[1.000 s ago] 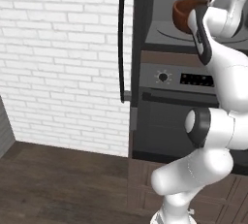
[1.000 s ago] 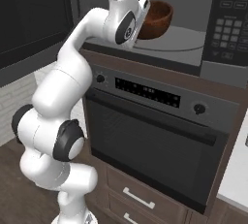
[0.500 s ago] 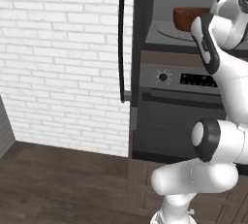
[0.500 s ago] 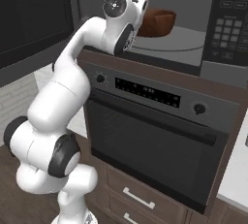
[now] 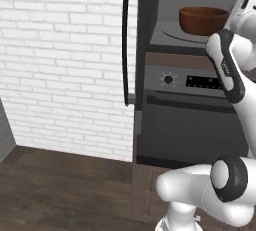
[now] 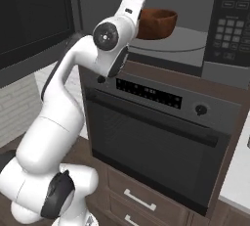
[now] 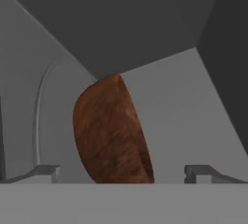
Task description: Pick the carrot from the sink and place it in the bowl. Then pick the bowl and place it in the microwave. Then close the microwave door and press the start button.
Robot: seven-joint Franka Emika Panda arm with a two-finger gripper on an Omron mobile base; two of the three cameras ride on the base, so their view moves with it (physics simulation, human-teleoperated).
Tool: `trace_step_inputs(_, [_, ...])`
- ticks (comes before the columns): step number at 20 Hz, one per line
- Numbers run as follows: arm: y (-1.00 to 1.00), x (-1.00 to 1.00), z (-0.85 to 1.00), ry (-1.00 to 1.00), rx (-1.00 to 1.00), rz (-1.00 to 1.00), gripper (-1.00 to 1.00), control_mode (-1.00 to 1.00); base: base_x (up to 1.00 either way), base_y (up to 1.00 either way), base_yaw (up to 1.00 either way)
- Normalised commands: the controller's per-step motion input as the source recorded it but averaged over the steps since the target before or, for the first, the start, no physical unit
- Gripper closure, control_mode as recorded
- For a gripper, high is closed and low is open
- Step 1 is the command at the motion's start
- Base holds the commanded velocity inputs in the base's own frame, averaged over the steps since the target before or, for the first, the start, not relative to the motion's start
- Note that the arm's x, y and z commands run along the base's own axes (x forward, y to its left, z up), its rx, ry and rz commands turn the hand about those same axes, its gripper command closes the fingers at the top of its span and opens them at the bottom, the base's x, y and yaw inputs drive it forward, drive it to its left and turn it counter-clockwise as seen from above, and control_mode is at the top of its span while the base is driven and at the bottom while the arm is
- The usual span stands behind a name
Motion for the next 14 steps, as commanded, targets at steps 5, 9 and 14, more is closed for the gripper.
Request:
trace_step_inputs(5, [0.11,-1.0,0.48,-0.03,0.0,0.0,-1.0,-1.0,0.0,0.0,0.0])
trace_step_inputs(9, [0.14,-1.0,0.3,0.0,0.0,0.0,-1.0,-1.0,0.0,0.0,0.0])
trace_step_inputs(14, [0.21,-0.93,0.06,0.0,0.0,0.0,-1.0,-1.0,0.0,0.0,0.0])
